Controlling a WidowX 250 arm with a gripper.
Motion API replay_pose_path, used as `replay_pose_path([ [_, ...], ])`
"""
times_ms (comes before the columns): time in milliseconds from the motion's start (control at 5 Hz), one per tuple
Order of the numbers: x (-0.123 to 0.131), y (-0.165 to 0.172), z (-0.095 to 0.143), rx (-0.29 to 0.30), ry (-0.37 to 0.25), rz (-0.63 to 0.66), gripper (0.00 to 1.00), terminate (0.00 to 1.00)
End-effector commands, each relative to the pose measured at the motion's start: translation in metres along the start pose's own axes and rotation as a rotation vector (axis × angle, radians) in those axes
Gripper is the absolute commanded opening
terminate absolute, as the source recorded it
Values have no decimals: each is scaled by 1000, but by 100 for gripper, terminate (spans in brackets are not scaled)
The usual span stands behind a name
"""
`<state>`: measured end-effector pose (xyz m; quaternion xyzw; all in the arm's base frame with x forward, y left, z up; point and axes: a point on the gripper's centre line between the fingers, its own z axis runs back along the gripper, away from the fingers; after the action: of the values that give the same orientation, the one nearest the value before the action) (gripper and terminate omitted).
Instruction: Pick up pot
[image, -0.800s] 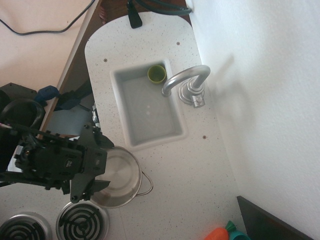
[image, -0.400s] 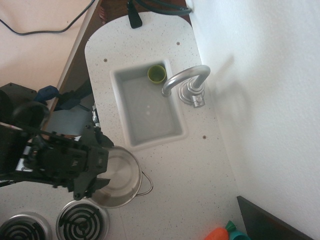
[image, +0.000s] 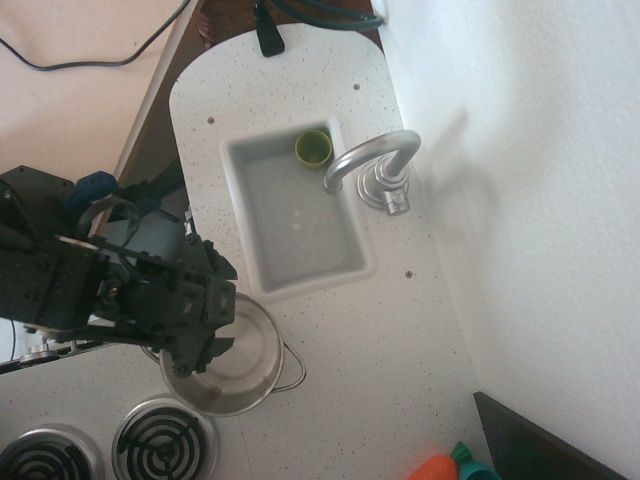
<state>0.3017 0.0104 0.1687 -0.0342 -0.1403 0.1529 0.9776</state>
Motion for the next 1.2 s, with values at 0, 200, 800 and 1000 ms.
replay_pose_path([
  [0, 1, 10, -10, 17, 34, 39, 100, 0],
  [200, -5, 6, -21, 22, 82, 21, 100, 0],
  [800, -16, 16, -37, 59, 148, 26, 100, 0],
  [1000, -25, 32, -49, 103, 183, 35, 100, 0],
])
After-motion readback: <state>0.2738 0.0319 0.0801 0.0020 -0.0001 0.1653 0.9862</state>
